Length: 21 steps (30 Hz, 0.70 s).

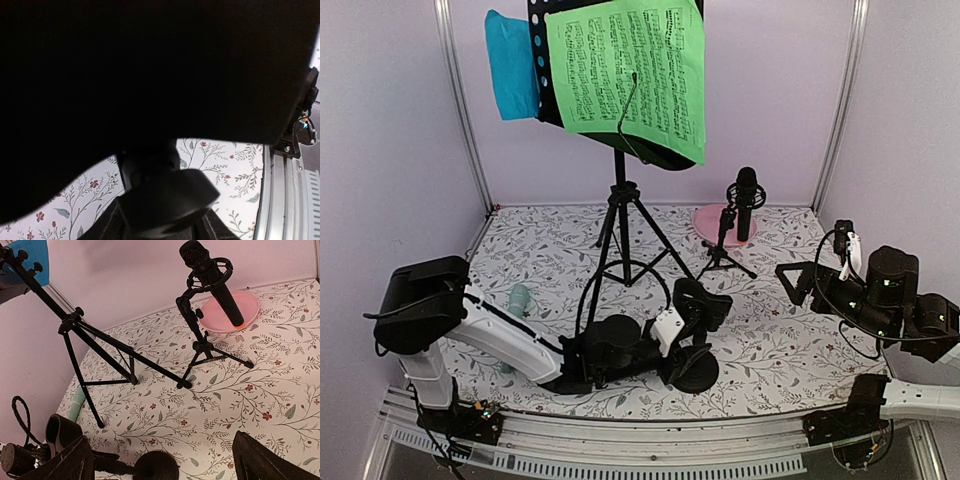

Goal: Pack up the instrument practice props

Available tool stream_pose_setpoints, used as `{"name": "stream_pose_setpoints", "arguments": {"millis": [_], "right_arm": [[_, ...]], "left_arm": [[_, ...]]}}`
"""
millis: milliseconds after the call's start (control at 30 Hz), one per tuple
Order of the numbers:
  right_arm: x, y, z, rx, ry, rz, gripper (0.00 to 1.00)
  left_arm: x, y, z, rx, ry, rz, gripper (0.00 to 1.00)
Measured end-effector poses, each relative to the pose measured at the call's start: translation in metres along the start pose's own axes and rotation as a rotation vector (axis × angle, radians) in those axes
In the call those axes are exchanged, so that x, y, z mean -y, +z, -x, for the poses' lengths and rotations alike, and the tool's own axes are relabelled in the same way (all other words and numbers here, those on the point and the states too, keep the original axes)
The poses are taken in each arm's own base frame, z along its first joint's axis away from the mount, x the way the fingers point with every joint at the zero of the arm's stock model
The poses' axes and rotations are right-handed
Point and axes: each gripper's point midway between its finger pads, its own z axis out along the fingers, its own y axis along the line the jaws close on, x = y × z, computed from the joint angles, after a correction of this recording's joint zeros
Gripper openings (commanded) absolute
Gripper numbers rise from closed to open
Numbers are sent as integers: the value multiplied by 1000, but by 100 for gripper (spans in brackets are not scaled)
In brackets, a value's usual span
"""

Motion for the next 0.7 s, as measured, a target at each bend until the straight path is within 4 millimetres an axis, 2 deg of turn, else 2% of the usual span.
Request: {"name": "stream_pose_setpoints", "arguments": {"millis": [200, 267, 500, 700], "right_arm": [[0, 0, -1, -3, -1, 1, 99], [0, 0, -1, -4, -1, 1, 99], [0, 0, -1, -3, -2, 0, 99], [1, 1, 0, 3, -7, -9, 99]], "left_arm": [[0, 5, 0, 3, 8, 8, 9], [0, 5, 1, 3, 19, 8, 3], [2, 7, 3, -17, 43, 5, 2], [-7, -6, 13, -90, 95, 40, 0]]}}
